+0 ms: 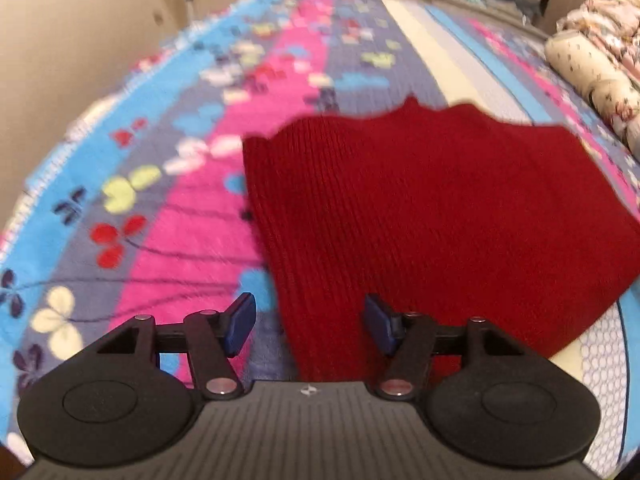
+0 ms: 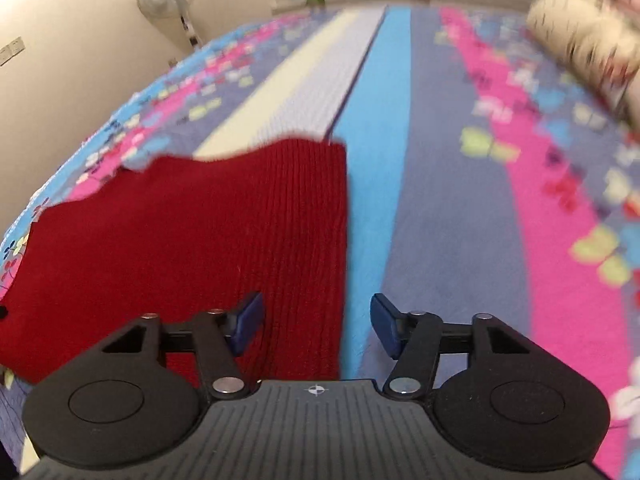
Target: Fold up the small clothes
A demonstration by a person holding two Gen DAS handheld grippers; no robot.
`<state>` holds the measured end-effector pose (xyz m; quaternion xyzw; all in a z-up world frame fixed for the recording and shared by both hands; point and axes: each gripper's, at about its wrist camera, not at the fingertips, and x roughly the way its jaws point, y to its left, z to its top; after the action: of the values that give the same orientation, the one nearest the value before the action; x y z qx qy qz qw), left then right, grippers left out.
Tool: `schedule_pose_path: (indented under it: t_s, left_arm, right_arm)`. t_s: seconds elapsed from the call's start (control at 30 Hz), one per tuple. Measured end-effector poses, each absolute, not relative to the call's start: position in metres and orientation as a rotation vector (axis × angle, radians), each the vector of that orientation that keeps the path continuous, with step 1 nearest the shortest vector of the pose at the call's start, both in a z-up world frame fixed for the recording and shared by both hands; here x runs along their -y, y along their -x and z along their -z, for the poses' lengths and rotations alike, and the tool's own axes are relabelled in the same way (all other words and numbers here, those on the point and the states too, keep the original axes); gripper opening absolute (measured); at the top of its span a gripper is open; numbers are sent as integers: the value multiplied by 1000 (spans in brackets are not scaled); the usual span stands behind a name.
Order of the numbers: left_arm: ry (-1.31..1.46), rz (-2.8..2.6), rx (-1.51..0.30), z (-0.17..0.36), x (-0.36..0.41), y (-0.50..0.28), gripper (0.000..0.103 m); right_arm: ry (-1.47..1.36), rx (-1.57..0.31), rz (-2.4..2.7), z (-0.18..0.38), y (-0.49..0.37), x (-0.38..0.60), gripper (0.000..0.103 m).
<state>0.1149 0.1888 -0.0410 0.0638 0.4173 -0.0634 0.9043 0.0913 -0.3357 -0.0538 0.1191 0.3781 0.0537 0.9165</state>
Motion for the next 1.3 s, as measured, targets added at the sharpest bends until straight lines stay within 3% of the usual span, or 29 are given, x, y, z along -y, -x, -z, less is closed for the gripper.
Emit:
schedule_pose_path:
  t_s: [0.27,0.43,0.6,0.8,0.97,1.2,1.3]
  left_arm:
    - [82,175,-823,17,-175,-70,68]
    - [114,265,-966,36,-165,-74,77]
    - [165,275,-1015,44,-168,-83,77]
    - [179,361,-912,28,-166,-70,77]
    - [139,386,-1047,49,-154,-74,78]
    - [588,259,-1109,69,-202,-102,82]
    - [620,224,-1116,69,-203,-104,82]
  right_arm:
    - [-251,-610,-38,-7,-15,351,66]
    - [-224,-639,25,15,13,353,65]
    - [-111,-604,60,23,14,353,65]
    - [-133,-614,43,30,12,357,65]
    - [-149,-618,36,30,8,357,65]
    - [-139,-607,28,27,2,348,65]
    - [-133,-607,27,26,0,347,65]
